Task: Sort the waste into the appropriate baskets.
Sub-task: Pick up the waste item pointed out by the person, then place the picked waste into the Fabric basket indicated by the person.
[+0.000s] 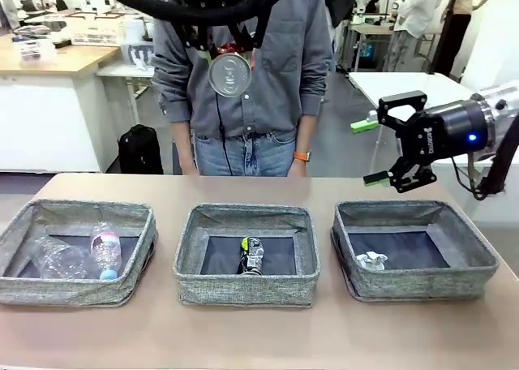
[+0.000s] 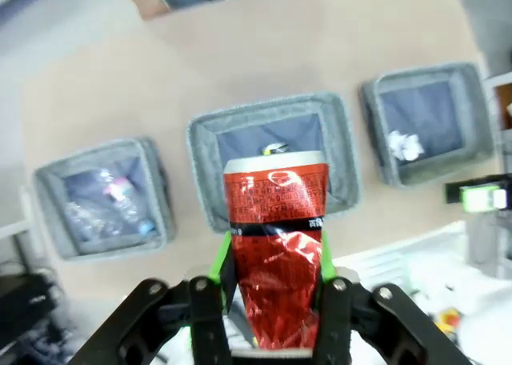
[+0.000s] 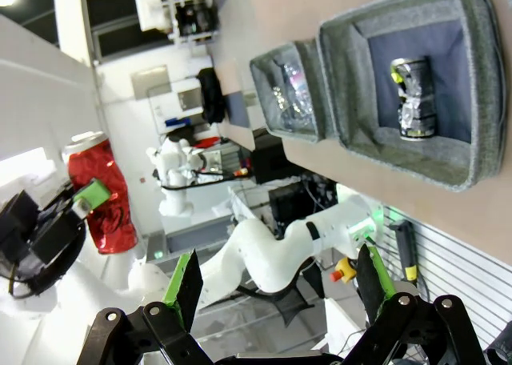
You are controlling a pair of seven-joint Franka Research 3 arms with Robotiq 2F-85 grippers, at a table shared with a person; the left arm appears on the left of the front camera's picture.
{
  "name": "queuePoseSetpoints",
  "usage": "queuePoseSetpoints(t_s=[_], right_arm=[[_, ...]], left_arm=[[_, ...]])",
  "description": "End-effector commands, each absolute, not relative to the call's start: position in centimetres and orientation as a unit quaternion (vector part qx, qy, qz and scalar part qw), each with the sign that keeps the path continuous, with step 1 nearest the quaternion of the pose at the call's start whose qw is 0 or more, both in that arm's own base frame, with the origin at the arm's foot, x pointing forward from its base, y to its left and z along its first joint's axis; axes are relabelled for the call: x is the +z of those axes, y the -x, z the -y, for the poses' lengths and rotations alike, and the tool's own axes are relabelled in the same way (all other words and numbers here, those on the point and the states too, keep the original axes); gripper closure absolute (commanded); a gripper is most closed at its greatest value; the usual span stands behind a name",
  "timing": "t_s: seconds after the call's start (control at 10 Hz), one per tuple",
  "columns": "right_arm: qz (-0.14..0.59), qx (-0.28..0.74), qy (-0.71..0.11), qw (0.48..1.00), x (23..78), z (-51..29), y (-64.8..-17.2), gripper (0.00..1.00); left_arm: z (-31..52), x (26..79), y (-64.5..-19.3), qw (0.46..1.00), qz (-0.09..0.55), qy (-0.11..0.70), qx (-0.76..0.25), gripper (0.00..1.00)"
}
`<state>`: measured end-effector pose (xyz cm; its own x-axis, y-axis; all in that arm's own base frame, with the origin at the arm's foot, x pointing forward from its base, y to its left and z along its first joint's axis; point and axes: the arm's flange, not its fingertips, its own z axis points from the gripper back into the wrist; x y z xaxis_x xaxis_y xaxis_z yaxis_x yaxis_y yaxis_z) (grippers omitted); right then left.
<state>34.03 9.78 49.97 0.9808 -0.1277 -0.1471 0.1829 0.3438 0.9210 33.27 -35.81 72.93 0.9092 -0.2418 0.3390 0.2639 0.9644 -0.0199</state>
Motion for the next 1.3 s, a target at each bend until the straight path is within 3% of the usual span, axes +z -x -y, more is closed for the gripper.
queuePoseSetpoints(t_s=[0.0,0.1,0.2,1.2], right_arm=[[-0.019,-0.084,-0.568,0.819,50.0,-9.7,-34.2,0.00],[-0.019,-0.084,-0.568,0.819,50.0,-9.7,-34.2,0.00],[-0.019,-0.084,-0.568,0.819,50.0,-9.7,-34.2,0.00],[-0.019,-0.084,-0.568,0.819,50.0,-9.7,-34.2,0.00]], left_arm=[[37.0,73.4,-34.5,0.972,0.194,0.013,-0.135,0.58],[36.8,73.6,-34.5,0.968,0.215,0.029,-0.126,0.58],[36.8,73.1,-33.5,0.974,0.177,0.020,-0.142,0.58],[36.8,73.1,-33.5,0.974,0.177,0.020,-0.142,0.58]])
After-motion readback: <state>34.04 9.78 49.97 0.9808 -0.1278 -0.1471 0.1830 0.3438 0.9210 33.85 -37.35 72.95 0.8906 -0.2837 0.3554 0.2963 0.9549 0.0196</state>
